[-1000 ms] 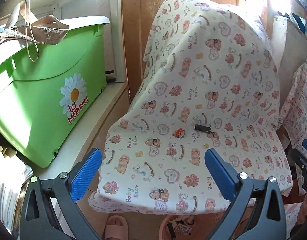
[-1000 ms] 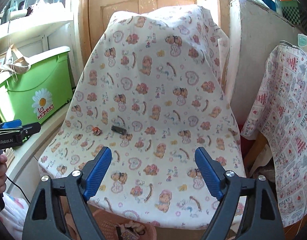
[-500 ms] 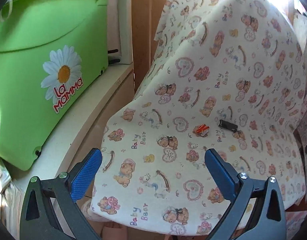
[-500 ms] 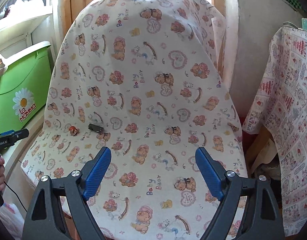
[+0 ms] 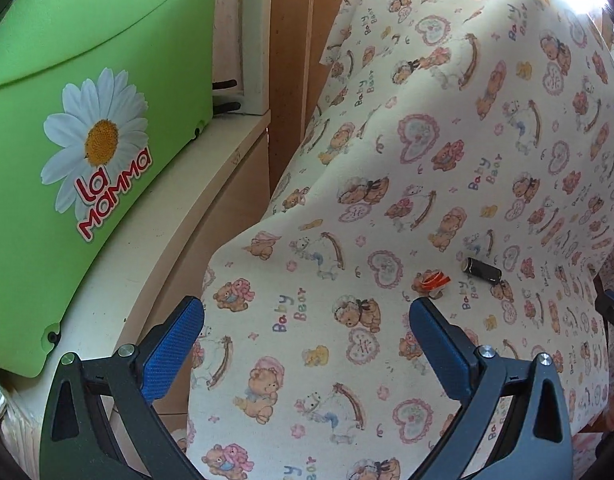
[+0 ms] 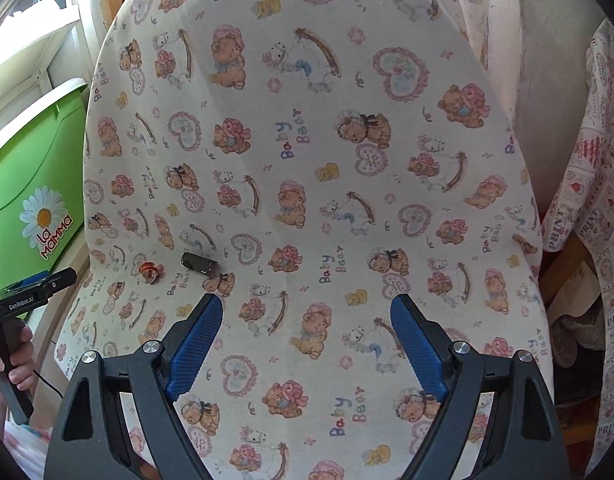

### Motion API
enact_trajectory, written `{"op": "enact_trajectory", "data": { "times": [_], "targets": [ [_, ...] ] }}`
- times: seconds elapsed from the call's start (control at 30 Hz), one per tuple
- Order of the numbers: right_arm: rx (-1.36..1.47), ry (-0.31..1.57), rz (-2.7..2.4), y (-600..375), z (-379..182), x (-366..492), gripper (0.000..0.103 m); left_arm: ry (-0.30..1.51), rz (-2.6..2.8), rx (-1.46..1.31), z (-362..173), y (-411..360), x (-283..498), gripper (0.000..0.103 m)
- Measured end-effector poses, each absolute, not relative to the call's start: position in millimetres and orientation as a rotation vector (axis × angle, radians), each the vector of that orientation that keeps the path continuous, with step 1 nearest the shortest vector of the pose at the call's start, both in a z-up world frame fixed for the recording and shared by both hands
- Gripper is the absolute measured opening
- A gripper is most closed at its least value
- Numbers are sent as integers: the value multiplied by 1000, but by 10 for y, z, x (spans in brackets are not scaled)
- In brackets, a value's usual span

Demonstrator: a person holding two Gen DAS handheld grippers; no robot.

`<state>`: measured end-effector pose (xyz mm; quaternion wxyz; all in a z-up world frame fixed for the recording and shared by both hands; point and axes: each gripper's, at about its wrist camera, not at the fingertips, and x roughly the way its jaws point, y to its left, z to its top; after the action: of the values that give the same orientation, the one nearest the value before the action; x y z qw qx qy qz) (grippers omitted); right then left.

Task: Collect trash
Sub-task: 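Raise both grippers back toward the black tube and red clip, then grasp the red clip with the left gripper while the right gripper grasps the black tube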

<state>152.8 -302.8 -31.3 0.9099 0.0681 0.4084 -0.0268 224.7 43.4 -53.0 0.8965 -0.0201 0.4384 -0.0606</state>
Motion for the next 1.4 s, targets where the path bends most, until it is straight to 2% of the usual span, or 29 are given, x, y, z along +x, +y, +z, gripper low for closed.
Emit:
{"op": "enact_trajectory", "data": {
  "times": [0.3,0.37,0.43,0.57,0.7,0.87,1.23,1.27,1.33,1.4],
  "targets": [
    [172,861,-4,-2812,-424,1958,87,969,-160,-76,-588,216,2375,99],
    [207,878,15,-2782,-477,2051,87,1018,-156,-94,-614,173,2423,92],
    [251,894,30,-2759,-522,2120,87,1049,-190,-87,-595,82,2439,78],
    [317,899,41,-2718,-583,2186,87,1017,-250,-53,-506,-132,2461,69],
    [342,920,62,-2660,-634,2279,84,1083,-318,-127,-604,-214,2596,43],
    [393,927,83,-2699,-651,2346,84,1169,-360,-264,-718,-211,2738,42],
    [413,960,80,-2778,-668,2350,82,1210,-298,-199,-876,-455,2878,42],
    [400,957,76,-2784,-656,2337,82,1209,-294,-194,-885,-470,2886,40],
    [384,957,74,-2773,-654,2329,82,1212,-300,-194,-899,-492,2908,17],
    [386,962,77,-2785,-661,2332,82,1216,-313,-201,-925,-556,2914,13]
  ]
}}
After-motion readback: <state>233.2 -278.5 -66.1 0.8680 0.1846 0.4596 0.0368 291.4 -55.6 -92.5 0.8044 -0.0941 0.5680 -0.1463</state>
